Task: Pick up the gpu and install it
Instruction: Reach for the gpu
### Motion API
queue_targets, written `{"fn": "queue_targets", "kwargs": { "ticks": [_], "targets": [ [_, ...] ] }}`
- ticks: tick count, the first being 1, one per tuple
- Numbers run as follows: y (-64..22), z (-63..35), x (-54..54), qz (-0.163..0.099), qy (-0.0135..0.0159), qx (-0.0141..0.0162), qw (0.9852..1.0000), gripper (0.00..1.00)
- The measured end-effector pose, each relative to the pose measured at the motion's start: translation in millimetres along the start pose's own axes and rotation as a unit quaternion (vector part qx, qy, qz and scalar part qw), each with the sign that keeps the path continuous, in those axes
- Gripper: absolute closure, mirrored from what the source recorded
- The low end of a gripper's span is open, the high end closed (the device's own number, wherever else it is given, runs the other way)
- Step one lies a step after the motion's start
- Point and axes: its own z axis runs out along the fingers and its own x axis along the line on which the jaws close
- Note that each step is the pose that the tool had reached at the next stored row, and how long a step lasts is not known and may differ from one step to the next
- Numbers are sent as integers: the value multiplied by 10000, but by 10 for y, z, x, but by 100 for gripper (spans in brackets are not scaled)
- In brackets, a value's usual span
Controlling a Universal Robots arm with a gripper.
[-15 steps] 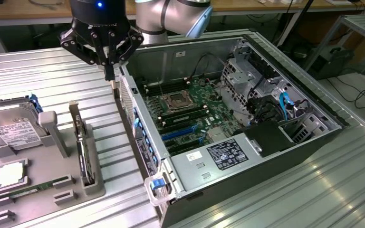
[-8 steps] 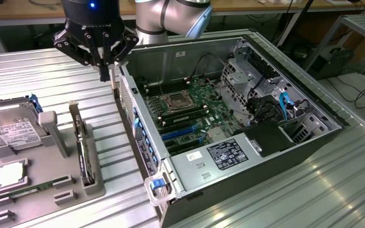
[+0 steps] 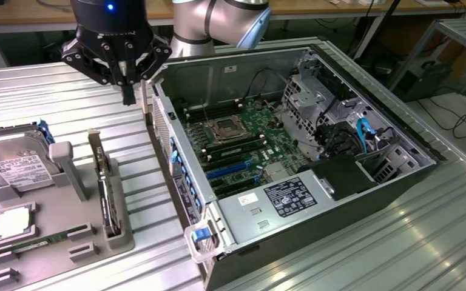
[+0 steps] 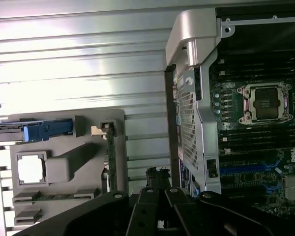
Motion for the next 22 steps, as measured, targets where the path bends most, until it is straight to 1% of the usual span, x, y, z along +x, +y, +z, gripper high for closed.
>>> {"fn": "queue_targets", "kwargs": {
  "ticks": [19,22],
  "targets": [
    [-18,-2,173,0,0,0,10000,89],
    [-23,-2,217,0,0,0,10000,89]
  ]
}}
